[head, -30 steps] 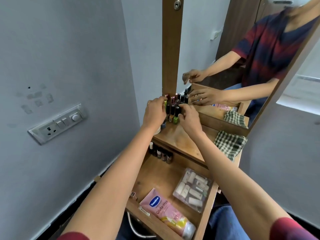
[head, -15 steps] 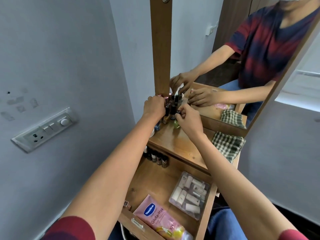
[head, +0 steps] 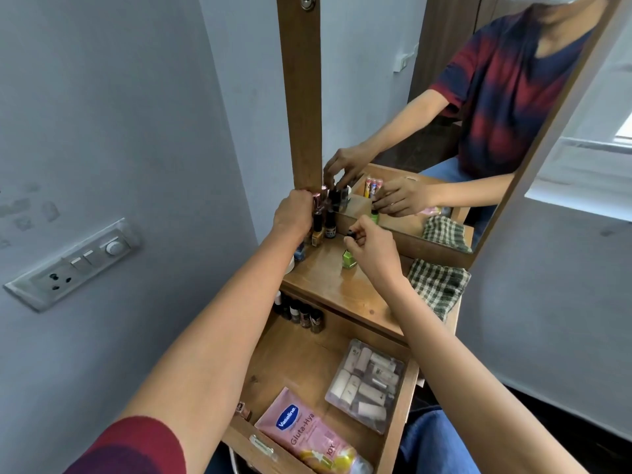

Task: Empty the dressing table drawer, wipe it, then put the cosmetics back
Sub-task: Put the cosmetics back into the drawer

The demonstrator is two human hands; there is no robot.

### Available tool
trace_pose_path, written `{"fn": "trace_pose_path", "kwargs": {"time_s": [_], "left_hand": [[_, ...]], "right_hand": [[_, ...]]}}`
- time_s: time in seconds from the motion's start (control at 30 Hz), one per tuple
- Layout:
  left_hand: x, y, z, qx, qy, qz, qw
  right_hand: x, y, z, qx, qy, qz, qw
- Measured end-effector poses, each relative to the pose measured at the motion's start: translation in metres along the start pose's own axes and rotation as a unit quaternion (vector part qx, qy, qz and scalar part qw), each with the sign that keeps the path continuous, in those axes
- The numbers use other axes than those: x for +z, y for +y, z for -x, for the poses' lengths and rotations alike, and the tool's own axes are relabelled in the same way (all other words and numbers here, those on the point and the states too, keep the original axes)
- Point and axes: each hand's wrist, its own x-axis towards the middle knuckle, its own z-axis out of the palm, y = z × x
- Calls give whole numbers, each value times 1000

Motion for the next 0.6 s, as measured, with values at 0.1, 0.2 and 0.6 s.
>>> {"fn": "trace_pose_path", "kwargs": {"time_s": [0.1, 0.2, 0.6], "left_hand": [[-4, -1, 0, 5, 7, 3, 1000], [-17, 1, 0, 4, 23, 2, 1000], [-81, -14, 21, 46, 149, 178, 972]], "right_hand": [[0, 0, 3, 1, 3, -7, 1000], [-2, -1, 4, 4, 1, -1, 1000], [-13, -12, 13, 30, -20, 38, 999]]}}
